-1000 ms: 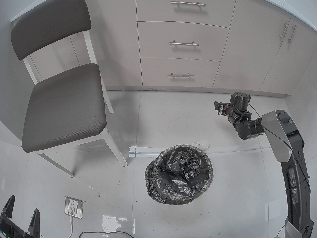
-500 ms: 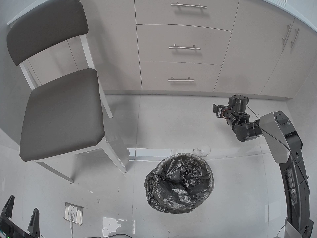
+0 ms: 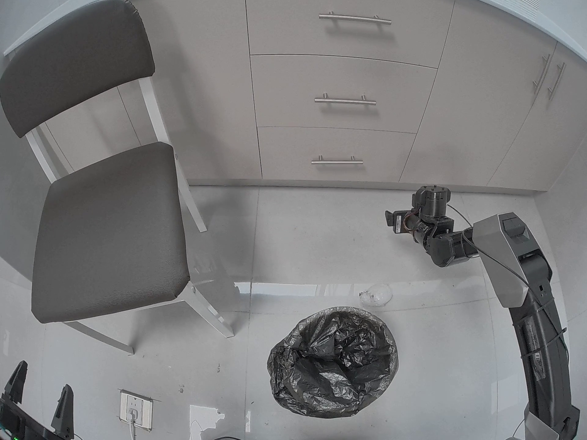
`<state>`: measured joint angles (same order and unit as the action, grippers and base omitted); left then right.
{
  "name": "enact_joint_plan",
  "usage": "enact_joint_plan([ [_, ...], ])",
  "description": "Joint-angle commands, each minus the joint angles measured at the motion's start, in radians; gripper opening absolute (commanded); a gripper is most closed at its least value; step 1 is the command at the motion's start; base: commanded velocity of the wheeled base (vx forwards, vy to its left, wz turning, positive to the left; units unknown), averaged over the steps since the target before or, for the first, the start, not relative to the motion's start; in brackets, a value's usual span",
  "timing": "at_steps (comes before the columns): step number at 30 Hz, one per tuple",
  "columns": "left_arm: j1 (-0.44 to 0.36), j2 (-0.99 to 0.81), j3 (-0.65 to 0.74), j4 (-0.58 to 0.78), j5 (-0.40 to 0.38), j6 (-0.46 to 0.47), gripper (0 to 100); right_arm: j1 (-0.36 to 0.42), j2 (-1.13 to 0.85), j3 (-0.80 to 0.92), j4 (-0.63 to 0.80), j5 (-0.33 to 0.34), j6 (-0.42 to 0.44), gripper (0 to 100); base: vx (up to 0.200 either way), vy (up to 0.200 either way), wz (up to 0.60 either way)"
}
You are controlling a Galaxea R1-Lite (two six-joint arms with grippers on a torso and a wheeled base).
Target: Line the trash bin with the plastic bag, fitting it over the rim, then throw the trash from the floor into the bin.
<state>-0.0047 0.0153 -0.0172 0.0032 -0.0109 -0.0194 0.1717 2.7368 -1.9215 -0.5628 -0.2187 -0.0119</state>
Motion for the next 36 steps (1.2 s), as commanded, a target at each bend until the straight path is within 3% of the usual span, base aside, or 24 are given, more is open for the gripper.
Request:
enact_joint_plan([
  [1, 0.0, -0.012, 0.014, 0.0, 0.0, -0.001, 100, 0.011, 0.11, -0.079, 0.185, 0.006, -0.023, 100, 0.0, 0.0, 0.0],
  [5, 0.0, -0.011, 0.016, 0.0, 0.005, -0.001, 100, 0.022, 0.185, -0.079, 0.32, -0.002, -0.045, 100, 0.0, 0.0, 0.0],
  [8, 0.0, -0.011, 0.014, 0.0, 0.008, -0.002, 100, 0.037, 0.32, -0.079, 0.504, -0.03, -0.099, 100, 0.0, 0.0, 0.0],
  [13, 0.0, -0.011, 0.016, -0.002, 0.009, -0.002, 100, 0.061, 0.363, -0.079, 0.664, -0.041, -0.122, 100, 0.0, 0.0, 0.0],
  [29, 0.0, -0.011, 0.016, -0.002, 0.009, -0.005, 100, 0.078, 0.363, -0.079, 0.563, -0.039, -0.066, 100, 0.0, 0.0, 0.0],
  [32, 0.0, -0.011, 0.014, 0.0, 0.009, -0.005, 100, 0.081, 0.363, -0.079, 0.508, -0.041, -0.076, 100, 0.0, 0.0, 0.0],
  [36, 0.0, -0.012, 0.014, -0.002, 0.009, -0.005, 100, 0.072, 0.353, -0.079, 0.396, -0.05, -0.16, 100, 0.0, 0.0, 0.0],
])
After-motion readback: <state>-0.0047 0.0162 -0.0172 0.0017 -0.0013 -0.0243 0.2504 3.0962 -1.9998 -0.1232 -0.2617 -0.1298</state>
